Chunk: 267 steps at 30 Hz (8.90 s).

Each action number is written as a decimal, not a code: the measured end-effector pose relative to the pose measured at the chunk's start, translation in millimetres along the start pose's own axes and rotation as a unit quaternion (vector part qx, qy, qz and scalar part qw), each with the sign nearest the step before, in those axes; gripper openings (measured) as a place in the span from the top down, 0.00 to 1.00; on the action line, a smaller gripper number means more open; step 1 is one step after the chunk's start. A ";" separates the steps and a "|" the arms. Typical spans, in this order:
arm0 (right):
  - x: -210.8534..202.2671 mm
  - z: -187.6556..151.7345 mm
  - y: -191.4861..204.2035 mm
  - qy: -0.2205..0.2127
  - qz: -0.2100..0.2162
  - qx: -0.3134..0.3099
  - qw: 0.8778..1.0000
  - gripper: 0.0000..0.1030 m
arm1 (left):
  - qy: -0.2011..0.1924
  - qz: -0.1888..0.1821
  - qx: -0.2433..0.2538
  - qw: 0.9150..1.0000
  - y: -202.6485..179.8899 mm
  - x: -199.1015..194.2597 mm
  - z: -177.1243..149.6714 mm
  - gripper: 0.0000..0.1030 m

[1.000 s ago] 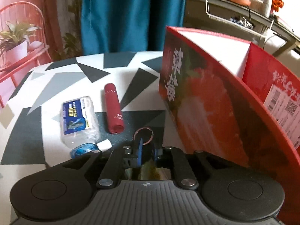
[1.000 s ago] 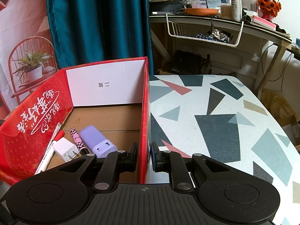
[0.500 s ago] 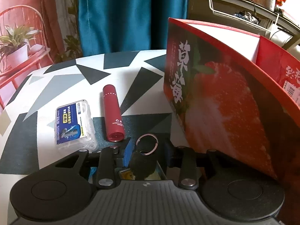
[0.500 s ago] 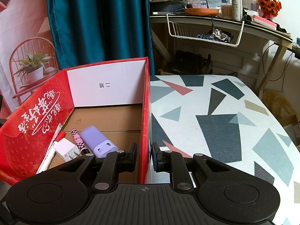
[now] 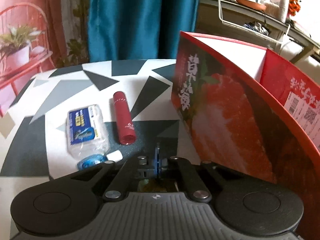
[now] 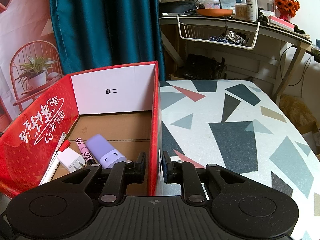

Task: Organize rigid objects
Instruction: 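Carry the black key into the red box and open the left gripper, then move the left gripper back over the table toward the gold card, then lower the open left gripper around the gold card, then close the left gripper on the gold card and carry it into the red box, then release the gold card and return the left gripper over the blue correction tape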

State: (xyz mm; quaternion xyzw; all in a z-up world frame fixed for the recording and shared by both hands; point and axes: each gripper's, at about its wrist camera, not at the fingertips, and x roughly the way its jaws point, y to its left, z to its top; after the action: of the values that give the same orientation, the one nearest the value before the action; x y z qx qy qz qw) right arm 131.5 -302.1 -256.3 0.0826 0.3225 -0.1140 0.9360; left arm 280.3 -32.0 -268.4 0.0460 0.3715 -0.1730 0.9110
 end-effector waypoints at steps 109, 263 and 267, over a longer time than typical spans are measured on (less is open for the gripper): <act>0.6 1.4 -0.7 0.007 0.004 0.004 1.000 0.82 | 0.050 0.018 0.035 0.998 -7.7 -3.0 -19.5 0.24; -0.8 0.9 -2.0 0.002 0.009 0.009 1.000 0.81 | 0.027 0.144 -0.157 0.977 50.6 15.7 0.0 0.08; -0.9 0.9 -2.1 0.002 0.009 0.009 1.000 0.81 | 0.029 0.156 -0.144 0.977 45.9 17.3 0.5 0.08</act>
State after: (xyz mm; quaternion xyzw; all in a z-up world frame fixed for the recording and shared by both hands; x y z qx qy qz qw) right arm 130.8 -304.1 -255.2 0.0941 0.3225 -0.1086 0.9356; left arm 308.1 5.9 -282.0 -0.0236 0.4068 0.0280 0.9128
